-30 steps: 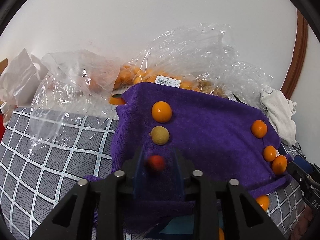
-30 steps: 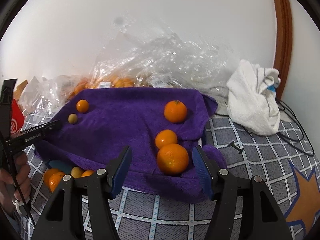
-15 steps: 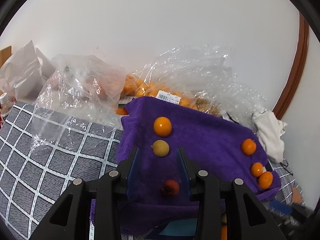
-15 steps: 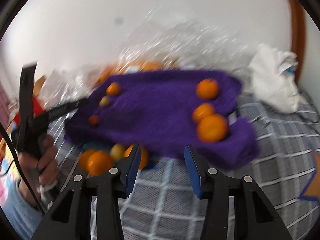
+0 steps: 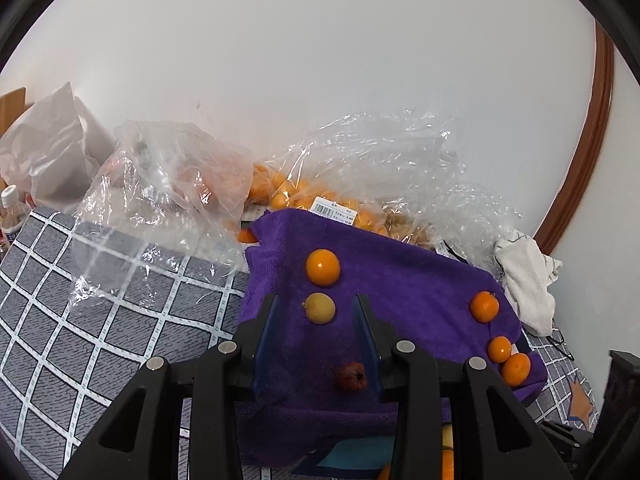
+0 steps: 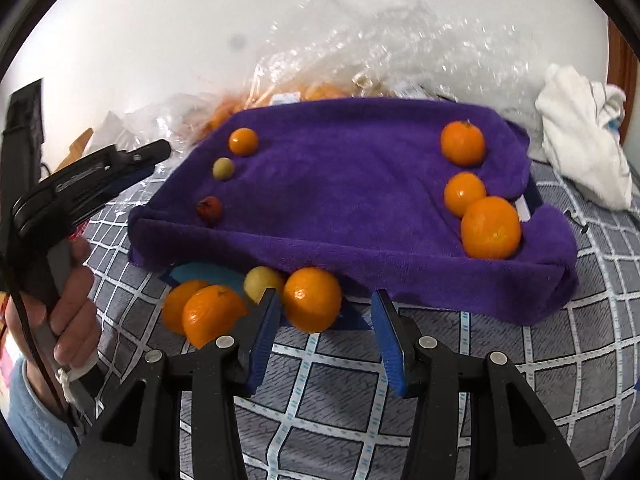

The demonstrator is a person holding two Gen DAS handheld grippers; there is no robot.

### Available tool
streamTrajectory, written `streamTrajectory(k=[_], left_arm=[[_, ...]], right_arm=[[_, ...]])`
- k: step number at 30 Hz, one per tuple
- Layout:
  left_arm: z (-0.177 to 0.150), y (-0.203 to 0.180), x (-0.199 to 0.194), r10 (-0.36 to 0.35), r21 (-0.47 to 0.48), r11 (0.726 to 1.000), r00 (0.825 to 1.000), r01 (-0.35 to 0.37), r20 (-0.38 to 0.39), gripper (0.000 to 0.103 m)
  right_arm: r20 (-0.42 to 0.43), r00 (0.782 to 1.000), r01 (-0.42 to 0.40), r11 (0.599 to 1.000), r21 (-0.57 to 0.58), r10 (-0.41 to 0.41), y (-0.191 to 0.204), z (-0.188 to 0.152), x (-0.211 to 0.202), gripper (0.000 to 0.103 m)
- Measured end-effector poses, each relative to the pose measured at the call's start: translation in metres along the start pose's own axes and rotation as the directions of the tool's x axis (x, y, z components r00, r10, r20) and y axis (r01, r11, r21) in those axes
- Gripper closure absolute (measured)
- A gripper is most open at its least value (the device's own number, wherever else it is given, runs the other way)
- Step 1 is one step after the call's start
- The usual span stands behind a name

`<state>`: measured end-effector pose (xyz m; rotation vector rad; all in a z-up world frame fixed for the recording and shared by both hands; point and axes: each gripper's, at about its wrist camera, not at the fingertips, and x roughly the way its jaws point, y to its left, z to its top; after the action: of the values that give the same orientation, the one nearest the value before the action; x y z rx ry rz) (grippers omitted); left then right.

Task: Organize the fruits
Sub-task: 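Grasp another large orange with the right tool while the left tool returns to the fruits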

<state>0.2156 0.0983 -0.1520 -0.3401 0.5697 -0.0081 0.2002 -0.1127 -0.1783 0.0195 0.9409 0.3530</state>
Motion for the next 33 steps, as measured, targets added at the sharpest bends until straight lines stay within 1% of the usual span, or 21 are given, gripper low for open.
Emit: streamTrajectory(k=[2,4,6,7,8,10,12,14,15,17,20,23,27,28,30,32,33], left_arm=[[0.000,-0.001,-0.001,-0.002,-0.001,1.000,1.000,0.002,0.006,0.068],[0.000,-0.002,-0.002,-0.004,0.001,1.000,1.000,0.004,0.010,0.068],[0.001,-0.004,-0.005,-0.008,0.008,1.000,1.000,0.007,0.021,0.068],[0.000,-0.005,-0.007,-0.009,0.015,1.000,0.999,0.009,0.035,0.068],[-0.001,-0.006,-0.009,-0.007,0.022,1.000,0.999,0.006,0.043,0.068],[-0.002,-0.008,-0.009,0.007,0.037,0.999,0.999,-0.009,0.049,0.068],[-0.003,-0.008,-0.007,0.004,0.038,0.999,0.999,-0.005,0.040,0.068],[-0.005,-0.008,-0.005,-0.009,0.027,1.000,1.000,0.008,0.025,0.068],[-0.005,-0.008,-0.004,-0.016,0.024,1.000,1.000,0.015,0.020,0.068],[-0.006,-0.009,-0.003,-0.020,0.024,1.000,1.000,0.019,0.013,0.068],[-0.008,-0.015,-0.005,-0.019,0.044,0.999,1.000,0.018,0.019,0.068],[-0.011,-0.022,-0.009,-0.004,0.087,0.996,0.999,0.001,0.041,0.068],[-0.007,-0.031,-0.019,-0.003,0.130,0.991,0.998,-0.004,0.058,0.068],[-0.006,-0.034,-0.021,0.004,0.136,0.991,0.998,-0.012,0.056,0.068],[-0.005,-0.038,-0.024,0.013,0.140,0.990,1.000,-0.017,0.027,0.068],[-0.009,-0.041,-0.023,-0.020,0.156,0.987,0.998,0.028,-0.053,0.068],[-0.013,-0.041,-0.024,-0.019,0.164,0.986,0.997,0.032,-0.081,0.068]], right_arm=[[-0.021,0.999,-0.025,0.999,0.030,0.026,-0.003,0.001,0.005,0.055],[-0.015,0.999,-0.046,0.998,0.041,0.046,-0.005,0.002,0.009,0.059],[-0.009,0.998,-0.069,0.997,0.038,0.069,-0.005,0.001,0.009,0.072],[-0.016,0.998,-0.066,0.997,0.031,0.067,-0.004,0.001,0.007,0.072],[-0.012,0.998,-0.054,0.998,0.028,0.054,-0.004,0.001,0.003,0.072],[0.026,0.999,-0.022,0.999,0.029,0.021,-0.010,-0.001,-0.012,0.072],[0.047,0.999,0.023,1.000,0.017,-0.024,-0.015,-0.003,-0.026,0.072],[0.078,0.991,0.111,0.994,-0.005,-0.111,-0.021,-0.009,-0.040,0.072],[0.093,0.981,0.170,0.985,-0.019,-0.168,-0.025,-0.014,-0.048,0.072],[0.111,0.973,0.207,0.978,-0.013,-0.204,-0.031,-0.022,-0.056,0.072],[0.134,0.965,0.225,0.974,0.016,-0.225,-0.042,-0.033,-0.061,0.072],[0.133,0.973,0.183,0.982,0.054,-0.189,-0.055,-0.041,-0.060,0.072],[0.138,0.972,0.183,0.981,0.055,-0.189,-0.058,-0.041,-0.055,0.072],[0.140,0.974,0.170,0.983,0.066,-0.178,-0.060,-0.040,-0.055,0.072],[0.142,0.977,0.154,0.986,0.062,-0.161,-0.059,-0.041,-0.056,0.072],[0.144,0.975,0.163,0.985,0.058,-0.170,-0.059,-0.041,-0.056,0.072],[0.144,0.975,0.163,0.985,0.063,-0.171,-0.059,-0.042,-0.056,0.072]])
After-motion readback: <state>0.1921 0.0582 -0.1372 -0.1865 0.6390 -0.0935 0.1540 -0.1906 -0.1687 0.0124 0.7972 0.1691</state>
